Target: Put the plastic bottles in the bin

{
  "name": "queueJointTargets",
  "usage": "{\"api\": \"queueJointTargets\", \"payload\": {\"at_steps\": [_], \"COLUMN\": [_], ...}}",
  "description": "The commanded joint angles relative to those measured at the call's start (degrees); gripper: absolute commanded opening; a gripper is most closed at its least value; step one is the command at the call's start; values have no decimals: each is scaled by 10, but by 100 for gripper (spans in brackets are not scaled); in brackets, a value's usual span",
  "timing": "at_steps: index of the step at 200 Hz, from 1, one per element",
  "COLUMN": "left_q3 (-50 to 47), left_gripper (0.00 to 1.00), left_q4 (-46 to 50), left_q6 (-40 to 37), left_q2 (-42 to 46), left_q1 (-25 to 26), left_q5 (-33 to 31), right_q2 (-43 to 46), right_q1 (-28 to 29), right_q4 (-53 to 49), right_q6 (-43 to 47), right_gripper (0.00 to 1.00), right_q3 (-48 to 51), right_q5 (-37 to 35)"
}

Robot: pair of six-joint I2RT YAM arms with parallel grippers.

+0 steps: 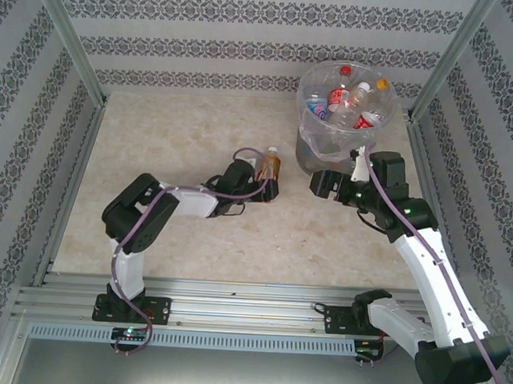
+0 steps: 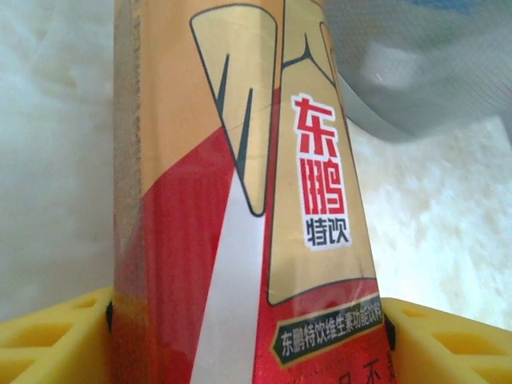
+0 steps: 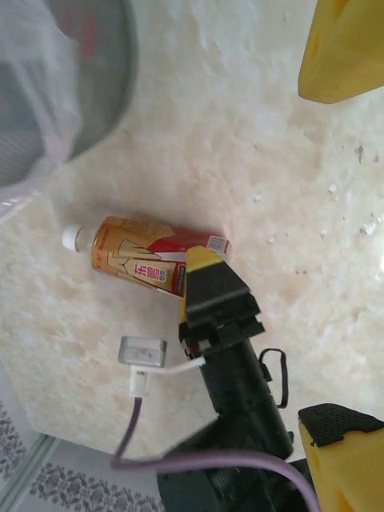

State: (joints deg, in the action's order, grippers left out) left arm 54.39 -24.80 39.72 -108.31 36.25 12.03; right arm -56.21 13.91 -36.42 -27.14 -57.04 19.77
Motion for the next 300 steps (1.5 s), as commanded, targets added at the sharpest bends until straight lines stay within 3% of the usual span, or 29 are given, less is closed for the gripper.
{"api": "queueJointTargets", "payload": {"at_steps": [1, 33, 81, 147, 164, 196, 218, 260, 300], "left_q3": [-59, -118, -131, -123, -122, -109, -90, -50, -43], "left_gripper": [74, 75, 77, 77, 77, 81, 100, 100, 100], "left_q4": [-160, -211, -242, -242, -242, -233, -201, -78, 69], "left_q6": [-22, -18, -12, -14, -15, -20, -30, -92, -177], "left_q2": [59, 125, 193, 217, 219, 224, 230, 287, 357], "left_q1": [-5, 9, 41, 88, 94, 99, 99, 99, 98], "left_q5": [47, 67, 80, 79, 77, 80, 73, 39, -8], "right_q2": [-13, -59, -118, -162, -163, -152, -138, -145, -224], "right_q1": [17, 45, 73, 81, 82, 82, 77, 19, -57], "right_q4": [94, 146, 219, 258, 258, 246, 218, 146, 86], "right_q6": [-64, -82, -110, -114, -114, -112, -98, -60, -27], "right_gripper": [97, 98, 98, 98, 91, 66, 57, 55, 56], "right_q3": [21, 21, 17, -7, -9, -23, -48, -172, -342], "right_q5": [69, 81, 86, 91, 89, 81, 68, 73, 93]}}
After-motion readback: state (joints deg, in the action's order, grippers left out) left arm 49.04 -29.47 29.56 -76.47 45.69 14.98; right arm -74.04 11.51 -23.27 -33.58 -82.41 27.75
